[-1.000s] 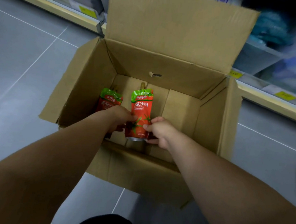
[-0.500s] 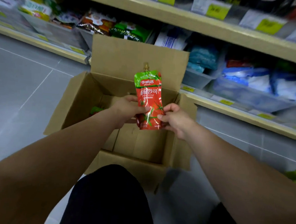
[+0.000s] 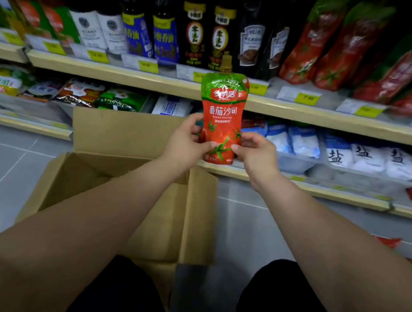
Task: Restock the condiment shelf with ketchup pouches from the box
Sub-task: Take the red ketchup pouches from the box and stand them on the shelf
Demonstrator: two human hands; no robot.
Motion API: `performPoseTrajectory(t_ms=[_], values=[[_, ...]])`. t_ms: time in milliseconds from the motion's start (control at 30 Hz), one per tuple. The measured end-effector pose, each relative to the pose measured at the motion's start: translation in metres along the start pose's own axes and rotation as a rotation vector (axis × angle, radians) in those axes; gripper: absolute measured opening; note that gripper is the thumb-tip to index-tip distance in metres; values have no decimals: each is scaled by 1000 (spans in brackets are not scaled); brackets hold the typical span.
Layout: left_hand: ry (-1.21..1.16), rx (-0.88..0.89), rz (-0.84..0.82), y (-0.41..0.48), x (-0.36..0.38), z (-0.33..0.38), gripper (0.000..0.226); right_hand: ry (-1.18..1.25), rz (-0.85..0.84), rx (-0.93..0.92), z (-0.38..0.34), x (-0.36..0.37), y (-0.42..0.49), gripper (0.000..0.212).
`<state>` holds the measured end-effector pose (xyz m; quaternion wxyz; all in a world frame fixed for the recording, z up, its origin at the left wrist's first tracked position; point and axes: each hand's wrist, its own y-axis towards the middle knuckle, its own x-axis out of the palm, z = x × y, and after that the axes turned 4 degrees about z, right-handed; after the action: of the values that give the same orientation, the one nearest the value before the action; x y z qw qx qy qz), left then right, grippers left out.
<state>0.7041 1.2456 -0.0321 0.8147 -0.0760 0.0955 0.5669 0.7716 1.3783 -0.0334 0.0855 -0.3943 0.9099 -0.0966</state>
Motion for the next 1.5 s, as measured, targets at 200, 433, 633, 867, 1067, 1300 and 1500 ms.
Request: performPoseTrajectory(t_ms=[200, 433, 633, 867, 1067, 1300, 1500], values=[[114, 239, 90, 25, 69, 40, 59, -157, 176, -190, -32, -55, 39, 29], [176, 415, 174, 55, 137, 89, 54, -309, 318, -357, -69, -103, 83, 40], [154, 497, 210, 85, 166, 109, 51, -385, 358, -501, -90, -123, 117, 35], [209, 557, 250, 113, 177, 105, 46, -364, 317, -546, -92, -125, 146, 35], [279, 484, 228, 126, 187, 93, 47, -486, 321, -507, -82, -129, 162, 38], [336, 427, 230, 132, 187, 89, 51, -516, 316, -479, -78, -125, 165, 40], [441, 407, 246, 141, 186, 90, 50, -584, 330, -486, -79, -114, 169, 44]])
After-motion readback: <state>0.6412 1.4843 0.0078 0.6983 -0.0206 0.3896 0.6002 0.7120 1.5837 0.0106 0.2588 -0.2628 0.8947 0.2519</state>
